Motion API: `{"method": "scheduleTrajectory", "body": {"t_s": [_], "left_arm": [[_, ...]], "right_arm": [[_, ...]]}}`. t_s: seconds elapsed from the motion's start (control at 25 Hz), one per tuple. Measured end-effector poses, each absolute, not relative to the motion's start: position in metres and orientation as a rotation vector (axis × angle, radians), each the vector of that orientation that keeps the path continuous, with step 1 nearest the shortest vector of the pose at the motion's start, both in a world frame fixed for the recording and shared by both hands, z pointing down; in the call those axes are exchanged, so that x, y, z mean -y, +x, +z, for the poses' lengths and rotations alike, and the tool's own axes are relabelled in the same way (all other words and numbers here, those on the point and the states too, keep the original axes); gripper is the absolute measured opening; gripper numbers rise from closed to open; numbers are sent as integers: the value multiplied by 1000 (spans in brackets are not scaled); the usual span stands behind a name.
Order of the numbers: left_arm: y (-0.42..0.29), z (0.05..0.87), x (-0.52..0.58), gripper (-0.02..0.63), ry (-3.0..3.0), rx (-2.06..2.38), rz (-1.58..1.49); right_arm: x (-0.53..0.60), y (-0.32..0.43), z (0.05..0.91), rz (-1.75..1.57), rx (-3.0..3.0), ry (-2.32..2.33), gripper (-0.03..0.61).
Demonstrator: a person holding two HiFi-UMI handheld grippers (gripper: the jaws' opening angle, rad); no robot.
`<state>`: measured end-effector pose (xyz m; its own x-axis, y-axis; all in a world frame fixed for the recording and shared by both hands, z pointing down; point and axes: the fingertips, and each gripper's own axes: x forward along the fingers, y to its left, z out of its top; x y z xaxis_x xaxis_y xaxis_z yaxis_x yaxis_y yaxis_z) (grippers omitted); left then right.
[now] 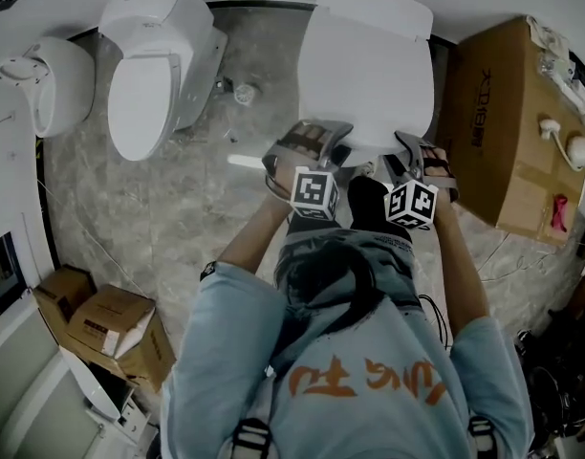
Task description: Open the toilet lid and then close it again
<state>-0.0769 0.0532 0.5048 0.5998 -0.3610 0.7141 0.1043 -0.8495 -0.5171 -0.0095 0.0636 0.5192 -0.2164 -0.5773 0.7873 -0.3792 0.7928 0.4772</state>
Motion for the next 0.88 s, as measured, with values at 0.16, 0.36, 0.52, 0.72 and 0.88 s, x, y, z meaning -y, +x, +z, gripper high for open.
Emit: {"method": "scheduleTrajectory", "body": {"t_s": [0.16, 0.36, 0.52, 0.72, 0.88], "left_arm": [[-82, 529, -69, 233, -2329, -188, -1213], [-92, 563, -83, 245, -2334, -149, -1245], [-95, 595, -98, 249, -2370, -138, -1264], [-101, 636, -109, 249, -2392, -130, -1299], [-105, 667, -123, 238, -2412, -67, -1333]], "right_arm": [[-81, -16, 541, -170, 1841, 681, 253], [-94, -24, 576, -175, 1825, 634, 255], [-108, -29, 610, -196, 1803, 610, 262], [-114, -33, 650, -256, 1762, 619, 264], [-128, -36, 681, -252, 1737, 607, 267]]}}
